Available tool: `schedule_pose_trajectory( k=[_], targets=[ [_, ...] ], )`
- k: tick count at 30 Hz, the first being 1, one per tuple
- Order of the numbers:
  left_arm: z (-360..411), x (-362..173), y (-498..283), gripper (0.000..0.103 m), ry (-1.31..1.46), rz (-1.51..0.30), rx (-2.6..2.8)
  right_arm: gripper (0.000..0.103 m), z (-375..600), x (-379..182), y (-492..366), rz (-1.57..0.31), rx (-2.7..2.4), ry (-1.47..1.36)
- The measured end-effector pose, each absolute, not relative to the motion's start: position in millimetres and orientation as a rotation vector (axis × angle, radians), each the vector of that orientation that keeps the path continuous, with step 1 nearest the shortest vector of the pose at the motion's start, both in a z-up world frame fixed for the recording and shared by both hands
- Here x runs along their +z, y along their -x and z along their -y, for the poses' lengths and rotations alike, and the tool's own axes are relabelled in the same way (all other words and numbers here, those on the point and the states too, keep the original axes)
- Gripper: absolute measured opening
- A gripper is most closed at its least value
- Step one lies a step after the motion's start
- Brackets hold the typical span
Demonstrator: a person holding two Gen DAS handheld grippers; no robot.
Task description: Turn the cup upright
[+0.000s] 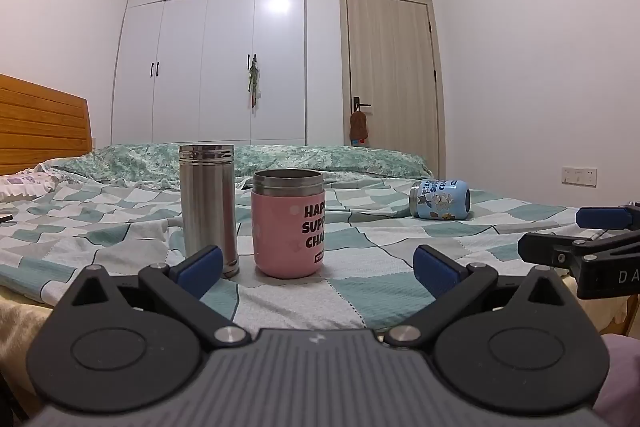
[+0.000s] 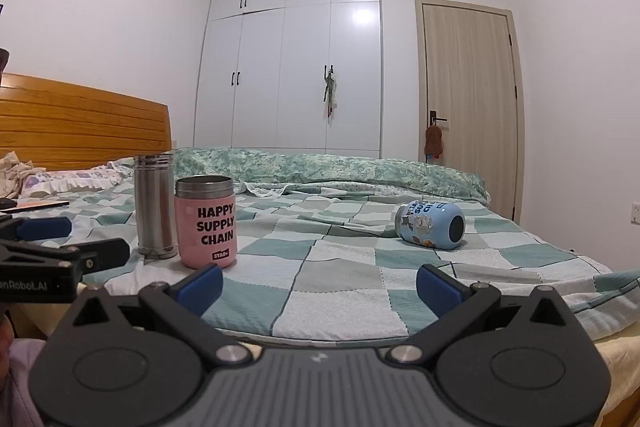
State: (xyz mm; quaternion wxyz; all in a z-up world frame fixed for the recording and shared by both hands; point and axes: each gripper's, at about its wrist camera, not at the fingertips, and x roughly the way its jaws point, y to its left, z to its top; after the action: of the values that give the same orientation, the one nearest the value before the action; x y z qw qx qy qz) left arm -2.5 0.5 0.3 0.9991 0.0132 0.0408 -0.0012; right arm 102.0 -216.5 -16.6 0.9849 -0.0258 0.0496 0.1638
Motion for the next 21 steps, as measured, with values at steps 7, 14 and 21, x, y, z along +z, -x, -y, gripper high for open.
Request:
schedule_pose_trajectory(
  k=[7,14,21],
  targets=[
    [-0.4,0.0,0.7,0.103,-0.028,-0.082,-0.004,0.103,216.3,-16.7,-101.9,-0.098,0.329,0.048],
    [-0.5,0.0,0.9,0.103,-0.027,-0.082,-0.004,0.103,216.2,-16.6,-102.0,-0.097,0.33,0.049],
    [-0.6,0.1,1.0,0.103,-0.027,-0.082,-0.003,0.103,216.1,-16.4,-101.9,-0.097,0.329,0.049]
  ],
)
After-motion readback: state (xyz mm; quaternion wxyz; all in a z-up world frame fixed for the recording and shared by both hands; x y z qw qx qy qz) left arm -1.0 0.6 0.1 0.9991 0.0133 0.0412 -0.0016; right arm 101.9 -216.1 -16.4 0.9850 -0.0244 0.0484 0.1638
